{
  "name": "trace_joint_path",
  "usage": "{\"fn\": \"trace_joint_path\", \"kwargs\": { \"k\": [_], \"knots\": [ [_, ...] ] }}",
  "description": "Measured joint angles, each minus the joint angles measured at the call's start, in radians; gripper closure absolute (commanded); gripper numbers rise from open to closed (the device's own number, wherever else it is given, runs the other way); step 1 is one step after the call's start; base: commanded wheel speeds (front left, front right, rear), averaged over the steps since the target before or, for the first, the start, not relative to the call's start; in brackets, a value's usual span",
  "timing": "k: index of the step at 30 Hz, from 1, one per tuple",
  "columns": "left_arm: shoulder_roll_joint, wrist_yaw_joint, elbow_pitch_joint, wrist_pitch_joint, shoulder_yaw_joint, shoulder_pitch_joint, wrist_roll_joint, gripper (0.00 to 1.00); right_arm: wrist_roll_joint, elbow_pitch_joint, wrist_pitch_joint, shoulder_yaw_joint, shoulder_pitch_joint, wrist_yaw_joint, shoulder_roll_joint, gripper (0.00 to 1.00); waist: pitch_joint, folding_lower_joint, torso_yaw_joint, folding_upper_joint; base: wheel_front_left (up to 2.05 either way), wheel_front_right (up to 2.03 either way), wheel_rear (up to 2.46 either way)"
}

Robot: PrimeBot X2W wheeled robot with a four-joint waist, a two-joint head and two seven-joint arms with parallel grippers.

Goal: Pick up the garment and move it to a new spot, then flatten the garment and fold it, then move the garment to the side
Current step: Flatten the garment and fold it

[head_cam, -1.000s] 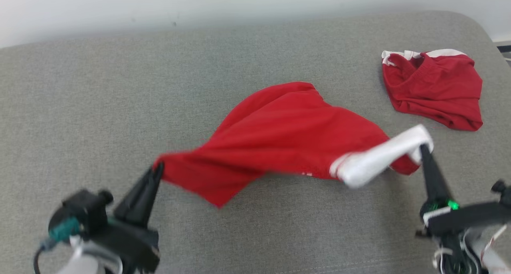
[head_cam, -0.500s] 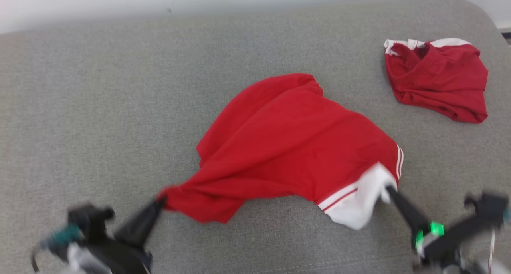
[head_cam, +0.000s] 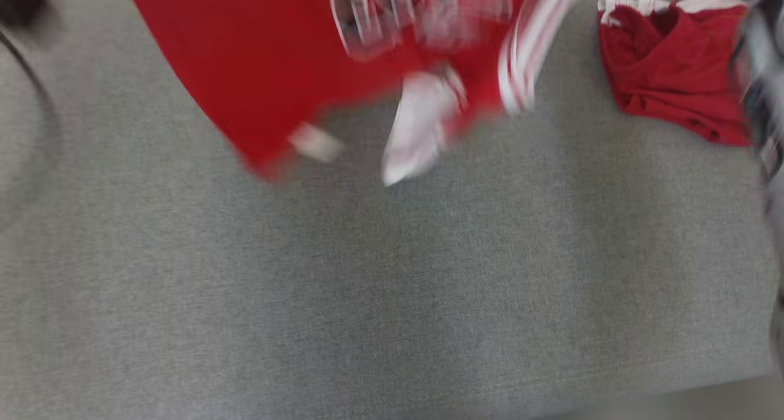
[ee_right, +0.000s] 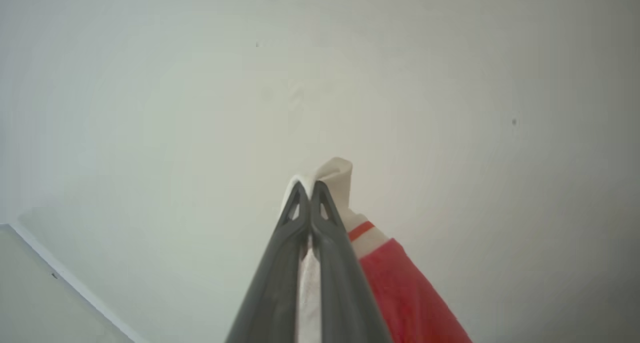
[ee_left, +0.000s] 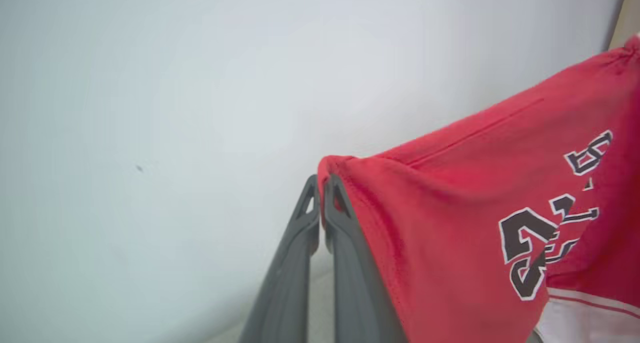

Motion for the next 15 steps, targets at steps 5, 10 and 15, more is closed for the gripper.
{"fn": "trace_joint_path", "kwargs": {
  "k": [5, 10, 15],
  "knots": [
    [-0.029, -0.004, 0.121, -0.112, 0.06, -0.245, 0.036, 1.0, 0.023, 0.106, -0.093, -0.072, -0.241, 0.016, 0.024, 1.0, 0.036, 0.0002, -0.016, 0.0002, 0.0, 0.0, 0.0],
    [-0.058, -0.005, 0.204, -0.239, 0.041, -0.263, 0.052, 1.0, 0.058, 0.065, -0.097, -0.064, -0.286, 0.033, 0.012, 1.0, 0.031, -0.0003, -0.023, 0.0, 0.0, 0.0, 0.0],
    [-0.026, -0.005, 0.161, -0.309, -0.069, -0.04, -0.039, 1.0, 0.057, 0.025, 0.003, 0.04, -0.071, 0.032, -0.026, 1.0, 0.001, -0.0002, -0.006, 0.0001, 0.0, 0.0, 0.0]
  ]
}}
